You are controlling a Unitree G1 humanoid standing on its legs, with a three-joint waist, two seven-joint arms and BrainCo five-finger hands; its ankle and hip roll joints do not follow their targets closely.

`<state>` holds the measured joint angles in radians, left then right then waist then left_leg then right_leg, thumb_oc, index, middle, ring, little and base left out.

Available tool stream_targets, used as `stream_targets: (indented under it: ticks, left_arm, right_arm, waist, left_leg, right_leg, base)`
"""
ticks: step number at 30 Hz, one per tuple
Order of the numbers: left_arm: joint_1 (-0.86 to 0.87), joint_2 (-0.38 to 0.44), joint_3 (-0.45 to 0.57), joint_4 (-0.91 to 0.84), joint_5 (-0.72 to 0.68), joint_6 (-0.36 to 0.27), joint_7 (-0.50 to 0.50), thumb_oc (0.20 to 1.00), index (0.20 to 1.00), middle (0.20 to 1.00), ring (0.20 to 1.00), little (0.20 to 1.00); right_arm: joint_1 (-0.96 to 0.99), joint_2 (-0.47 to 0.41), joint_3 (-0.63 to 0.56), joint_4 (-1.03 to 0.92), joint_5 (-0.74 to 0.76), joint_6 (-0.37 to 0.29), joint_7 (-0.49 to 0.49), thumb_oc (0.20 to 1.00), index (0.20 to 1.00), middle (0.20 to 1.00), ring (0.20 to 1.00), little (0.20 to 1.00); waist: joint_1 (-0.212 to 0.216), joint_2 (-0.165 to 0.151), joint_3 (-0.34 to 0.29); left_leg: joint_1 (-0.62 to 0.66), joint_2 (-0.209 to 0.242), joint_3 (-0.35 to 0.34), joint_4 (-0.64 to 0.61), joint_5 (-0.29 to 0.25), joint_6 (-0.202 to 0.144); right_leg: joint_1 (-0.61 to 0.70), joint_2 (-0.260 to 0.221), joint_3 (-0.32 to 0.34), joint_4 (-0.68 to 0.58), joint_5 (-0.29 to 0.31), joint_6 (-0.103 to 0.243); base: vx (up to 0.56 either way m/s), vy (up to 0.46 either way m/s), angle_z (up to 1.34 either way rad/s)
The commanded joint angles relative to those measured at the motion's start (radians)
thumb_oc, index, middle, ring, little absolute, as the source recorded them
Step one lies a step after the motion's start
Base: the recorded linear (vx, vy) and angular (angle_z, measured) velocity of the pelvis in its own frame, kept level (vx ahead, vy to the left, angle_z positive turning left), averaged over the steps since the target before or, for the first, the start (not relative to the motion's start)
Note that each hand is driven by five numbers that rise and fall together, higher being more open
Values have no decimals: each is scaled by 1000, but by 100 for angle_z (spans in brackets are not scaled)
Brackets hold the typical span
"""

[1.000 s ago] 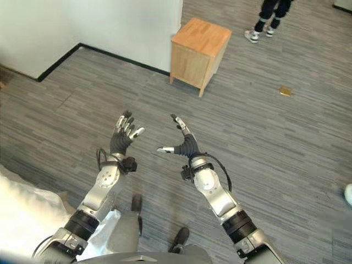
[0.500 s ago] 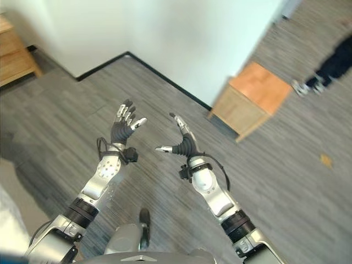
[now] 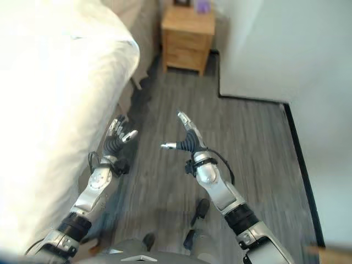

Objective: Making the bed.

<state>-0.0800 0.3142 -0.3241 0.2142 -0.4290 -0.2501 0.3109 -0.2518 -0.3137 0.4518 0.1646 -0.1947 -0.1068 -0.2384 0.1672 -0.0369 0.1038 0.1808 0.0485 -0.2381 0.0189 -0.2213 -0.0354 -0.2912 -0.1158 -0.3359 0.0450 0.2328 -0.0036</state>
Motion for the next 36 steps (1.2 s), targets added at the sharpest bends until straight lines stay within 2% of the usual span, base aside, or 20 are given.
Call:
stream_targets:
  ticks: [1, 3, 5, 8, 10, 12, 13, 15, 17, 18, 19, 23, 26, 27, 28, 29, 31, 32, 34, 36]
  left_arm:
    - [-64, 10, 15, -41, 44, -58, -19, 1000, 1000, 1000, 1000, 1000]
    - [-63, 12, 39, -48, 52, -58, -10, 1000, 1000, 1000, 1000, 1000]
    - [-62, 7, 48, -49, 47, -56, -3, 1000, 1000, 1000, 1000, 1000]
    - [-47, 6, 71, -58, 39, -50, 2, 1000, 1000, 1000, 1000, 1000]
    - [-22, 6, 79, -66, 32, -46, 0, 1000, 1000, 1000, 1000, 1000]
    - [-3, -2, 80, -62, 13, -44, -7, 1000, 1000, 1000, 1000, 1000]
    - [-2, -1, 79, -62, 11, -45, -9, 1000, 1000, 1000, 1000, 1000]
    - [14, 8, 82, -63, -11, -53, -11, 1000, 1000, 1000, 1000, 1000]
    - [30, 19, 90, -69, -21, -54, -15, 1000, 1000, 1000, 1000, 1000]
    - [47, 30, 99, -71, -20, -50, -7, 1000, 1000, 1000, 1000, 1000]
    - [47, 31, 99, -72, -20, -50, -7, 1000, 1000, 1000, 1000, 1000]
    - [61, 78, 97, -94, -12, -48, 4, 1000, 1000, 1000, 1000, 1000]
    - [44, 123, 98, -108, -6, -44, -5, 1000, 1000, 1000, 1000, 1000]
    - [30, 143, 94, -115, 1, -44, -6, 1000, 1000, 1000, 1000, 1000]
    - [30, 143, 94, -114, 1, -44, -6, 1000, 1000, 1000, 1000, 1000]
    - [17, 149, 93, -120, 4, -40, -10, 1000, 1000, 1000, 1000, 1000]
    - [27, 149, 101, -131, 9, -39, -29, 1000, 1000, 1000, 1000, 1000]
    - [38, 140, 107, -137, 21, -39, -48, 1000, 1000, 1000, 1000, 1000]
    - [37, 136, 109, -138, 25, -41, -54, 1000, 1000, 1000, 1000, 1000]
    - [20, 127, 112, -128, 36, -49, -59, 1000, 1000, 1000, 1000, 1000]
  right_arm:
    - [-11, -35, -17, -74, 28, -44, 22, 1000, 1000, 1000, 1000, 1000]
    - [-13, -48, -34, -68, 32, -35, 14, 1000, 1000, 1000, 1000, 1000]
    - [-9, -49, -42, -67, 34, -29, 8, 1000, 1000, 1000, 1000, 1000]
    - [13, -47, -64, -57, 29, -15, -10, 1000, 1000, 1000, 1000, 1000]
    - [20, -38, -67, -35, 28, -13, -10, 1000, 1000, 1000, 1000, 1000]
    - [21, -27, -61, -7, 8, -9, -22, 1000, 1000, 1000, 1000, 1000]
    - [22, -25, -61, -2, 6, -11, -25, 1000, 1000, 1000, 1000, 1000]
    - [24, -12, -62, 1, 21, -8, -26, 1000, 1000, 1000, 1000, 1000]
    - [29, -5, -62, -2, 32, -6, -24, 1000, 1000, 1000, 1000, 1000]
    - [25, 8, -57, 11, 33, -2, -23, 1000, 1000, 1000, 1000, 1000]
    - [25, 9, -57, 11, 33, -2, -24, 1000, 1000, 1000, 1000, 1000]
    - [42, 41, -49, 8, 38, -3, -26, 1000, 1000, 1000, 1000, 1000]
    - [15, 48, -51, -3, 20, 11, -23, 1000, 1000, 1000, 1000, 1000]
    - [2, 58, -59, -11, 12, 12, -32, 1000, 1000, 1000, 1000, 1000]
    - [2, 58, -59, -11, 12, 12, -32, 1000, 1000, 1000, 1000, 1000]
    - [3, 58, -69, -32, 15, 8, -35, 1000, 1000, 1000, 1000, 1000]
    - [11, 50, -70, -48, 9, 6, -29, 1000, 1000, 1000, 1000, 1000]
    - [21, 49, -66, -42, 3, 7, -20, 1000, 1000, 1000, 1000, 1000]
    - [23, 50, -62, -37, -3, 10, -22, 1000, 1000, 1000, 1000, 1000]
    - [36, 51, -68, -31, -18, 10, -24, 1000, 1000, 1000, 1000, 1000]
  waist:
    - [27, -45, 50]
    - [40, -65, 74]
    - [44, -61, 73]
    - [65, -58, 59]
    - [84, -47, 41]
    - [118, -38, 32]
    - [114, -37, 32]
    - [148, -36, 37]
    - [154, -38, 31]
    - [175, -39, 22]
    - [177, -40, 23]
    - [193, -75, 23]
    - [140, -78, 31]
    - [106, -67, 37]
    - [106, -67, 36]
    - [61, -51, 55]
    - [31, -47, 61]
    - [9, -48, 66]
    - [-6, -47, 69]
    - [-43, -31, 67]
  left_leg:
    - [-234, 146, 321, 368, 113, -105]
    - [-360, 200, 461, 505, 98, -75]
    - [-390, 226, 497, 507, 82, -61]
    - [-434, 215, 562, 355, 52, -38]
    - [-445, 183, 588, 153, 157, -33]
    - [-501, 206, 621, -63, 248, -34]
    - [-491, 203, 614, -85, 258, -37]
    - [-596, 267, 593, -98, 318, -64]
    - [-588, 278, 575, -98, 331, -76]
    - [-576, 283, 572, -104, 389, -72]
    - [-574, 284, 574, -105, 390, -73]
    - [-502, 254, 560, -88, 427, -38]
    - [-405, 203, 578, -93, 348, 20]
    - [-353, 193, 566, -106, 299, 36]
    - [-354, 194, 566, -106, 300, 35]
    - [-299, 184, 536, -106, 253, 28]
    - [-236, 167, 510, -106, 195, 10]
    - [-170, 164, 485, -106, 143, -17]
    - [-138, 170, 469, -106, 119, -32]
    - [-77, 178, 435, -106, 64, -45]
  right_leg:
    - [249, -133, -117, -132, -138, 167]
    - [289, -152, -175, -132, -177, 143]
    - [302, -145, -194, -132, -195, 137]
    - [366, -113, -225, -132, -262, 146]
    - [404, -86, -233, -132, -295, 157]
    - [464, -66, -244, -132, -329, 169]
    - [470, -62, -247, -132, -337, 168]
    - [541, -51, -245, -132, -362, 173]
    - [564, -42, -227, -132, -367, 177]
    - [583, -42, -204, -132, -359, 193]
    - [583, -42, -201, -132, -360, 192]
    - [622, -122, -150, 15, -237, 229]
    - [496, -232, -112, 321, -24, 240]
    - [394, -246, -114, 395, 7, 236]
    - [393, -246, -114, 395, 7, 236]
    - [274, -227, -137, 370, -84, 210]
    - [228, -211, -194, 204, -151, 197]
    - [181, -192, -219, -26, -141, 200]
    - [146, -188, -214, -125, -104, 211]
    - [25, -201, -128, -132, -93, 238]
  base:
    - [130, -121, 11]
    - [122, -130, 3]
    - [141, -24, 4]
    - [312, 52, -6]
    - [459, 199, 26]
    - [533, 289, 18]
    - [652, 353, 16]
    - [523, 270, 10]
    - [438, 265, -11]
    - [502, 365, -14]
    - [532, 421, -23]
    - [426, 370, -59]
    - [449, 427, 24]
    - [427, 296, 49]
    - [679, 312, 67]
    - [616, 173, 65]
    - [867, 84, 59]
    - [678, -44, 69]
    - [607, -3, 78]
    - [637, 72, 65]
